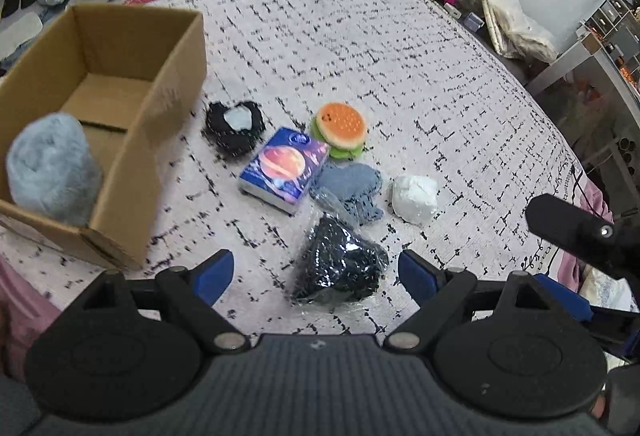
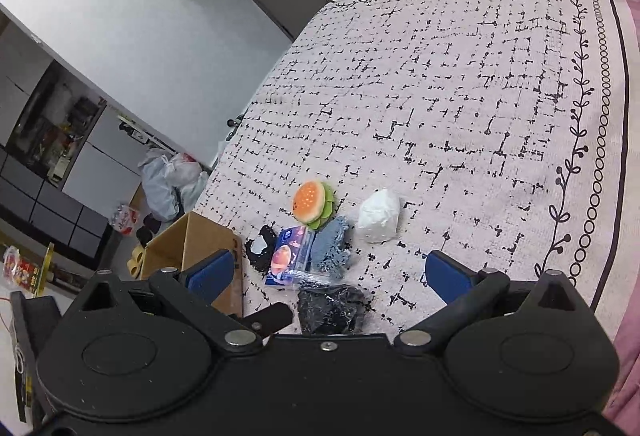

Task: Organize soft objects
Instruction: 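Withdraw from the box and move the left gripper toward the black bag, then grasp the black plastic bag with the left gripper, then grasp the white wrapped item with the right gripper while the left gripper holds the black bag, then carry the black bag and white item over the box with both grippers, then open the left gripper over the box while the right gripper releases the white item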

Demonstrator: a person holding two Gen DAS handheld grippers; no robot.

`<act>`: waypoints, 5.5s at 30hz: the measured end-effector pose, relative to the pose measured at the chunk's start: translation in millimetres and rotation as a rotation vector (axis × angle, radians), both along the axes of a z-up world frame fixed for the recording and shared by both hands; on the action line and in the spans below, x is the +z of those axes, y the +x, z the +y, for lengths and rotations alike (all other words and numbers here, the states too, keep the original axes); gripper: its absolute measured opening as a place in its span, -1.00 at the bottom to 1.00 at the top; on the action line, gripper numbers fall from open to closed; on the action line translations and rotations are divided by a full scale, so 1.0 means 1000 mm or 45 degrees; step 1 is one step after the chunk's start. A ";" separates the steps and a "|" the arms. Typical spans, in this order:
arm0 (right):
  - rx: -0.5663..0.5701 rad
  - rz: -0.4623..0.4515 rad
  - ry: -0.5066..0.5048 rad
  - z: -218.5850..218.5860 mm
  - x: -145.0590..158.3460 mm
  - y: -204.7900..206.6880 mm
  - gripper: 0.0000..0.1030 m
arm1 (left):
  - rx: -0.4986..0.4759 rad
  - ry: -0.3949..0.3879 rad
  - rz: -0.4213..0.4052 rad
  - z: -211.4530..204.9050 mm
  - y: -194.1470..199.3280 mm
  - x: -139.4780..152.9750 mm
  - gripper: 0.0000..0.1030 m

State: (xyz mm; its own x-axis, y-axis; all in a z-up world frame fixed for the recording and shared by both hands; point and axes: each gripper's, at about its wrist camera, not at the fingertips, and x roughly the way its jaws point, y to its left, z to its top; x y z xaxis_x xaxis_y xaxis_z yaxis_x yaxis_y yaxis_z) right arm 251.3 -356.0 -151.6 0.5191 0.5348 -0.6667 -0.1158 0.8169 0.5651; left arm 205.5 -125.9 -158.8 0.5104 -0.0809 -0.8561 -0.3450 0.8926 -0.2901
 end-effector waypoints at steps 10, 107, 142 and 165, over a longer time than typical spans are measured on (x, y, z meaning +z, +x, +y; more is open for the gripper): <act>0.001 0.032 -0.022 0.009 -0.019 0.009 1.00 | 0.039 -0.086 0.010 -0.008 0.013 -0.031 0.66; 0.078 -0.416 -0.136 0.120 0.041 -0.011 -0.24 | -0.034 -0.034 -0.308 0.124 -0.004 0.068 -0.43; 0.322 -0.382 -0.167 0.223 0.029 -0.037 -0.24 | 0.172 0.012 -0.197 0.239 -0.027 0.052 -0.38; 0.270 -0.248 -0.223 0.219 0.018 -0.033 0.61 | 0.154 0.125 -0.153 0.231 -0.023 0.065 0.48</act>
State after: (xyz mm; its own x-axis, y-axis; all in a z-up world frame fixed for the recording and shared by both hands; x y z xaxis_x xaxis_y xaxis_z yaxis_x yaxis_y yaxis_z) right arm 218.3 -137.3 -134.0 0.5350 0.5309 -0.6572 -0.3857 0.8456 0.3691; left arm 182.2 105.3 -94.3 0.6105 0.0680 -0.7891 -0.4195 0.8729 -0.2493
